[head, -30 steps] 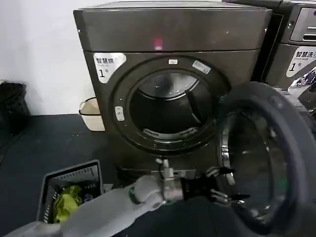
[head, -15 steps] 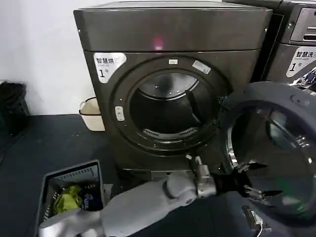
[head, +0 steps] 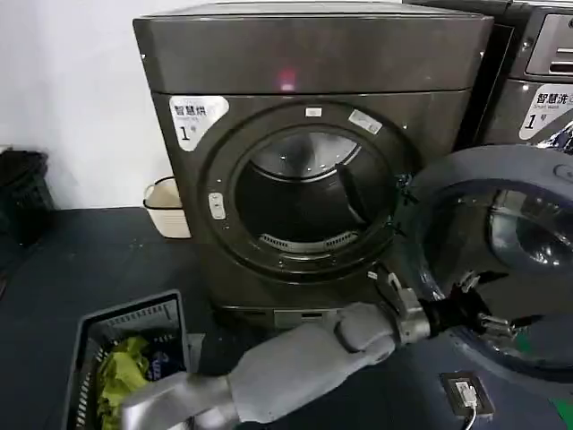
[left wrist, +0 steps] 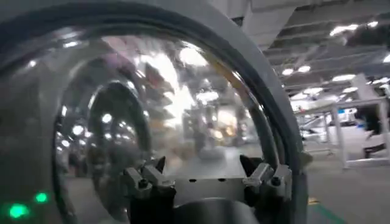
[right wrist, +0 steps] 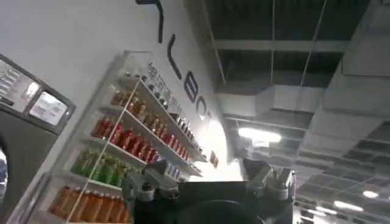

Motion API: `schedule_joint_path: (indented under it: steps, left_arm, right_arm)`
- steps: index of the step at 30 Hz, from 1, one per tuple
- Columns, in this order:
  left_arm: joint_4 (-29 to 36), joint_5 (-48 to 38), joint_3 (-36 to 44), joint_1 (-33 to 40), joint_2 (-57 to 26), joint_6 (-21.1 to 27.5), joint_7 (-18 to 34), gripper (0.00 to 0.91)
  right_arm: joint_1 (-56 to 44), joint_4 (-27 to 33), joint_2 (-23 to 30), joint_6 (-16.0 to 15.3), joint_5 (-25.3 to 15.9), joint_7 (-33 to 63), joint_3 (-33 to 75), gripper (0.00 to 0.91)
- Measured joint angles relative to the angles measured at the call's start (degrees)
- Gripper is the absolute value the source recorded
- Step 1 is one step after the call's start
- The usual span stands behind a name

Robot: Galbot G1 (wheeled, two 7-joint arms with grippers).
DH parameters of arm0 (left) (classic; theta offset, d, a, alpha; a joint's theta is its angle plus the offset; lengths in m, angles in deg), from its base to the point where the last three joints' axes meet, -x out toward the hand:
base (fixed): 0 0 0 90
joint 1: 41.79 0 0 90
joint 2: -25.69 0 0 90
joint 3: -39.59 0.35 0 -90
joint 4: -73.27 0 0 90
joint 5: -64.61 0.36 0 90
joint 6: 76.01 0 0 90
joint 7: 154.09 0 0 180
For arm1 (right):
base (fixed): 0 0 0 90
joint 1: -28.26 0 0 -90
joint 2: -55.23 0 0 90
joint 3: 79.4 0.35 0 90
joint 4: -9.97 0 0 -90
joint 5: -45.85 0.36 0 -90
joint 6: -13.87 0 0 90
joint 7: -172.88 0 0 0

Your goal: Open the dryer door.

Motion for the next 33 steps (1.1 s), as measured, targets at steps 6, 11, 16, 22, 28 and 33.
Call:
schedule_joint_path:
  steps: [6,11,16,22,28,33]
  left_arm:
    - [-0.6,2.2,-1.0,-0.6,0.0,-0.4,2.4,0.907]
    - [1.5,1.5,-2.1,-1.0,0.0,-2.6,5.2,0.907]
    - [5.4,-1.1,-2.5,-1.9,-4.0,-5.3,6.0,0.907]
    - [14.0,-0.9,-3.0,-4.6,-14.6,-7.3,6.8,0.907]
    - [24.6,-3.5,-3.6,-7.6,-26.8,-8.8,6.8,0.907]
    - [32.5,-2.8,-3.6,-9.3,-39.7,-10.3,6.8,0.907]
  right_arm:
    - [0.5,-0.1,0.0,0.2,0.0,-0.1,-0.9,0.907]
    - [0.7,0.5,-0.5,0.3,0.0,-0.1,-1.0,0.907]
    - [1.0,0.8,-1.1,0.4,-0.1,-0.1,-0.8,0.907]
    - [1.7,0.7,-1.2,0.4,-0.1,-0.2,-1.2,0.907]
    - [2.3,0.7,-1.4,1.3,-1.3,-0.3,-0.5,0.907]
    - [3.5,0.6,-1.4,1.3,-1.4,-0.2,-0.8,0.907]
